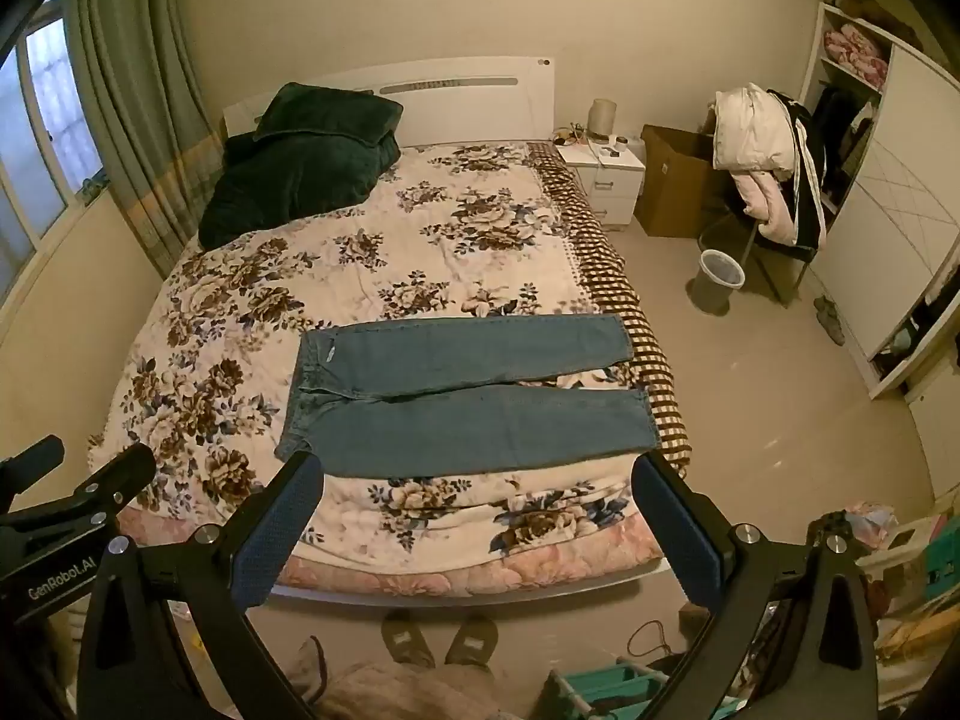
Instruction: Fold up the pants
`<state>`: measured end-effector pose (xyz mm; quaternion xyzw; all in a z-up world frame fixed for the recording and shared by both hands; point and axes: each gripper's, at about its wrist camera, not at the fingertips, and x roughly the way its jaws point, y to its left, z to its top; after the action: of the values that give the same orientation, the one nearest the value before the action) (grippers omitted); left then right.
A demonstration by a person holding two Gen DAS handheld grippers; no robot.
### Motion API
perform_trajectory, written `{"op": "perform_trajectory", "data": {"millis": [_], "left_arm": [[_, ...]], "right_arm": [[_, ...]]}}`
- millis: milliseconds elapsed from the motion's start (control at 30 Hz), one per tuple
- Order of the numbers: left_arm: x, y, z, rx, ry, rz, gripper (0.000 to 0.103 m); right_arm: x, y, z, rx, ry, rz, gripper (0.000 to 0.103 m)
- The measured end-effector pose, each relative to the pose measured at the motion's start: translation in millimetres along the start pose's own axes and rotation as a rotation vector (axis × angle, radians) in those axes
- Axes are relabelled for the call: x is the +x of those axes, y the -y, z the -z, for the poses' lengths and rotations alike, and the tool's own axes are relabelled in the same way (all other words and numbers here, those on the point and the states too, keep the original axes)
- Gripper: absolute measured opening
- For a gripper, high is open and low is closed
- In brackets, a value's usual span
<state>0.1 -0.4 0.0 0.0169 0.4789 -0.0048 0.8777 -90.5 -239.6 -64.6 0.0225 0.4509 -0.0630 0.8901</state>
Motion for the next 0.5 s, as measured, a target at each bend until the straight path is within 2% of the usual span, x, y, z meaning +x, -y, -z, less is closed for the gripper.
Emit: {"op": "perform_trajectory", "data": {"millis": [33, 500], "left_arm": [[-0.1, -0.4, 0.1, -0.005, 0.004, 0.007, 0.103], [0.2, 0.3, 0.2, -0.004, 0.006, 0.009, 0.103]], "right_arm": [[0.3, 1.3, -0.4, 0.013, -0.004, -0.02, 0.103], [1.8, 0.8, -4.1, 0.014, -0.003, -0.025, 0.103]]}}
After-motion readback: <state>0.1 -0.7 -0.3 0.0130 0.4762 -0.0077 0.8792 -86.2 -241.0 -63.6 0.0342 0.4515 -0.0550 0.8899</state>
